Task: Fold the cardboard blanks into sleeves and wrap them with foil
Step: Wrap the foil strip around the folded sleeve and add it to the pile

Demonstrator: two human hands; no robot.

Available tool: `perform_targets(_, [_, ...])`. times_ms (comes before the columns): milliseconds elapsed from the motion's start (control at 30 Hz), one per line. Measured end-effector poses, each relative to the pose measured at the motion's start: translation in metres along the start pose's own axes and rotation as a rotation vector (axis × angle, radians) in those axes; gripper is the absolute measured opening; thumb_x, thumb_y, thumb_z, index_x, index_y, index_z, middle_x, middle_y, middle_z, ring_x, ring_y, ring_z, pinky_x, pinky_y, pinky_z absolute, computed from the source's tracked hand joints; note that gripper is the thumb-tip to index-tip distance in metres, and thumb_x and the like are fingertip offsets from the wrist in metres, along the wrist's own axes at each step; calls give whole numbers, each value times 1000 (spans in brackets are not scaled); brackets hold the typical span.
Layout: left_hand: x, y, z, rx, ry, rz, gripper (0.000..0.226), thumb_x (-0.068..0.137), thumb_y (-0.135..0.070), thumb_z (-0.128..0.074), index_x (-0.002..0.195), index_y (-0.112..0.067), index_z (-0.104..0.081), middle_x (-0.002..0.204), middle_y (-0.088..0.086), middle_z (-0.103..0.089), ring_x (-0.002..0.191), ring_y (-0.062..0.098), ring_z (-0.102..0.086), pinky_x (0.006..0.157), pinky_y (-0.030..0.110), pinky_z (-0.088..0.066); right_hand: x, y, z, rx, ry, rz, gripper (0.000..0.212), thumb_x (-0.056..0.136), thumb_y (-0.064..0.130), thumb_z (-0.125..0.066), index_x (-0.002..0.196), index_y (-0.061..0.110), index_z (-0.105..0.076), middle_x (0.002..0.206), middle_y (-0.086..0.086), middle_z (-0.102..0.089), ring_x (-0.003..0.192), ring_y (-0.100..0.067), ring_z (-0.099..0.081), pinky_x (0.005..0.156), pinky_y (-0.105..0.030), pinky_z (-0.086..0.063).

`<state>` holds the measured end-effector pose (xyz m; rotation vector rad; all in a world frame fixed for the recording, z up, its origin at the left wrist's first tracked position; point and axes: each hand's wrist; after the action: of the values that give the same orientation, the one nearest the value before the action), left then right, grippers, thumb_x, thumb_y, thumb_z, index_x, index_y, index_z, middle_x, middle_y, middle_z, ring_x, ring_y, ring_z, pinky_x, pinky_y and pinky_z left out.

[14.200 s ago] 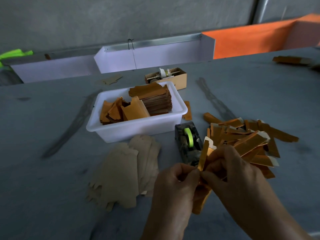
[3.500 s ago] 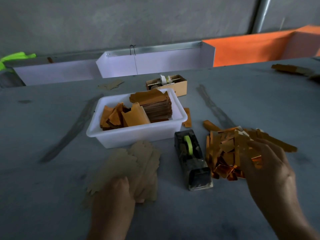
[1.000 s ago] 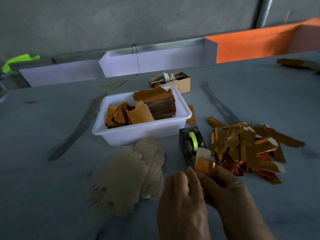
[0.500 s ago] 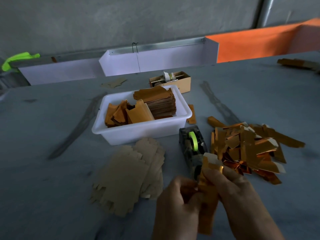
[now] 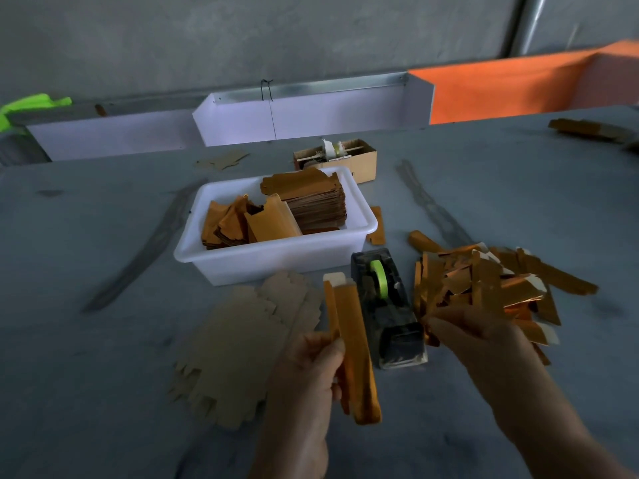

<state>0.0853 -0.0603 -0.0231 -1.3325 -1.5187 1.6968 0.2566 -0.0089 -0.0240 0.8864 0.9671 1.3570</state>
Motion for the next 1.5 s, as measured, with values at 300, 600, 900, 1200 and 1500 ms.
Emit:
perform_targets(300, [2, 5, -21, 130, 18, -18, 17, 88, -12, -64, 71, -9, -62, 49, 1, -55, 38, 6, -48, 36, 18, -36, 13, 0, -21, -59, 73, 0, 14, 86, 26, -61, 75, 34, -59, 76, 9, -63, 72, -6, -59, 58, -17, -39])
perform_targets(600, [3, 2, -33, 50, 46, 23, 13, 90, -14, -62, 78, -9, -64, 53, -3, -61, 39, 0, -52, 36, 12, -39, 20, 6, -26, -31, 122, -105, 14, 86, 21, -63, 73, 27, -62, 72, 6, -65, 64, -4, -62, 51, -11, -41])
perform_targets(900, [5, 7, -30, 24, 65, 57, 10, 88, -16, -63, 79, -12, -66, 57, -4, -62, 45, 1, -53, 42, 13, -40, 13, 8, -31, 252, 38, -102, 9, 85, 18, -61, 81, 14, -68, 105, -6, -63, 100, -22, -60, 84, -34, -49])
perform_targets(1200, [9, 15, -23, -104, 73, 11, 20, 88, -14, -63, 69, -17, -66, 57, -3, -59, 60, 14, -53, 67, 34, -43, -4, -6, -29, -182, -79, 44, 14, 82, 18, -68, 68, 21, -64, 119, 2, -53, 108, -15, -51, 80, -25, -43])
perform_targets(1500, [10, 4, -33, 201, 155, -86, 8, 90, -23, -62, 82, -21, -63, 68, -3, -66, 55, 3, -59, 48, 16, -47, -10, -11, -39, -185, -157, 52, 15, 83, 19, -67, 68, 23, -64, 118, 3, -54, 105, -18, -56, 86, -40, -51])
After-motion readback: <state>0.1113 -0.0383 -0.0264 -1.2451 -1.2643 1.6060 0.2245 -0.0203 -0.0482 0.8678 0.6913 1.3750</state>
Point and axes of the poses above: each hand's wrist, its own x-axis towards the middle knuckle, its own z-axis out of the back of the hand, y = z × x
